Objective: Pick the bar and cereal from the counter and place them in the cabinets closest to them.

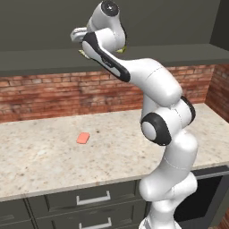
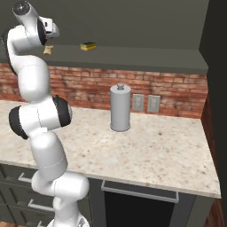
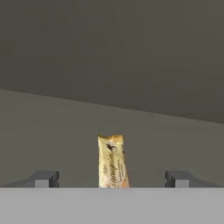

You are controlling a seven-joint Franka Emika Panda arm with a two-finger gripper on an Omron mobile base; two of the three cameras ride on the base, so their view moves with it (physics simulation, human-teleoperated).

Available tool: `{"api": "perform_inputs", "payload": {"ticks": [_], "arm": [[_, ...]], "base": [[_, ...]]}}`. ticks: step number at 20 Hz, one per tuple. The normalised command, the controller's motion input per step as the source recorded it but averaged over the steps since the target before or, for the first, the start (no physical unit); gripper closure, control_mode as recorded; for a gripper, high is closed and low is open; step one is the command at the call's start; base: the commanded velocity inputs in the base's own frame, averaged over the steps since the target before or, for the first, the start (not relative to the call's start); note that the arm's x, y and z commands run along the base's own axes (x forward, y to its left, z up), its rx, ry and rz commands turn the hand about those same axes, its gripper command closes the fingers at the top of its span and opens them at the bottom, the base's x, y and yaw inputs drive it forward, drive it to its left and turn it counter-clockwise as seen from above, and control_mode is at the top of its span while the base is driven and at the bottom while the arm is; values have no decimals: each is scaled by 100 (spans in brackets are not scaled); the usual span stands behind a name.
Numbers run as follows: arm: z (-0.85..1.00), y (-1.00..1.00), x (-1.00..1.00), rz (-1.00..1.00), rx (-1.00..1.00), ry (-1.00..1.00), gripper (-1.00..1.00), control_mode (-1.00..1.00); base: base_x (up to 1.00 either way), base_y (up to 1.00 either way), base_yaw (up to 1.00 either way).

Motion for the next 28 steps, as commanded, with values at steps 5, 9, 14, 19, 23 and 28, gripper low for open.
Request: {"api": "perform_inputs", "payload": {"ticks": [5, 9, 14, 19, 23, 28], "arm": [[-33, -36, -99, 9, -1, -1, -100, -100], [-57, -42, -100, 13, 0, 0, -100, -100], [-53, -42, -100, 11, 0, -1, -100, -100], [-50, -36, -100, 8, -3, -3, -100, -100], [-58, -31, -100, 6, -7, -3, -100, -100], [-64, -21, -92, 4, -8, -1, -100, -100]], "base": [[0, 0, 0], [0, 0, 0], [0, 0, 0], [0, 0, 0], [0, 0, 0], [0, 0, 0]]}}
